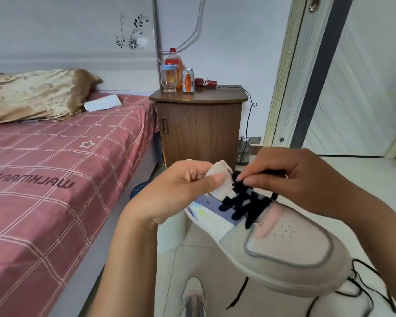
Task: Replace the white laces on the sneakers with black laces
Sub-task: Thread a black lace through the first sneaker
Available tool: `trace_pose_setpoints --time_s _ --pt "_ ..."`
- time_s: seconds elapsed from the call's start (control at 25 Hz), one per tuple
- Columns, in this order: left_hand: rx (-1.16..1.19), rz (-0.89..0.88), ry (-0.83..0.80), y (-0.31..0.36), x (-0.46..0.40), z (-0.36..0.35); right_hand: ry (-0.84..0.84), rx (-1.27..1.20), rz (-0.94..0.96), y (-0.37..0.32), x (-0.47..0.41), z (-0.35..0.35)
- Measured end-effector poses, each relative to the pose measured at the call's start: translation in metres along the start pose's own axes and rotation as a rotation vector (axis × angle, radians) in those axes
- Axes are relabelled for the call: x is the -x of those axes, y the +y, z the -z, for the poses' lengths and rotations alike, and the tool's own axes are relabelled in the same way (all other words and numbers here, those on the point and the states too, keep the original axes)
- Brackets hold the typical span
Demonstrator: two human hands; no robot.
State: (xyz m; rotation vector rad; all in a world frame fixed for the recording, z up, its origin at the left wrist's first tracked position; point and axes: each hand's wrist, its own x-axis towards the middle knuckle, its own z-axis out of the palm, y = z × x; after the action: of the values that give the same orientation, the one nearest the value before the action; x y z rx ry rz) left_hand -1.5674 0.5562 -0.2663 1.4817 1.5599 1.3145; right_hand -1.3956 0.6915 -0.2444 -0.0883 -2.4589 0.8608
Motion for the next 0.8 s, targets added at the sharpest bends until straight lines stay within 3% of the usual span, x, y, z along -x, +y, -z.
trace_pose_setpoints --time_s 0.2,0.8 --pt "-0.275 -0.027 0.08 0.003 0.0 -0.008 -0.05 0.352 0.225 0.011 0.002 -0.003" --pt "-0.376 0.043 0.063 0.006 -0.001 -0.02 -0.11 0.54 0.415 0.024 0.009 -0.006"
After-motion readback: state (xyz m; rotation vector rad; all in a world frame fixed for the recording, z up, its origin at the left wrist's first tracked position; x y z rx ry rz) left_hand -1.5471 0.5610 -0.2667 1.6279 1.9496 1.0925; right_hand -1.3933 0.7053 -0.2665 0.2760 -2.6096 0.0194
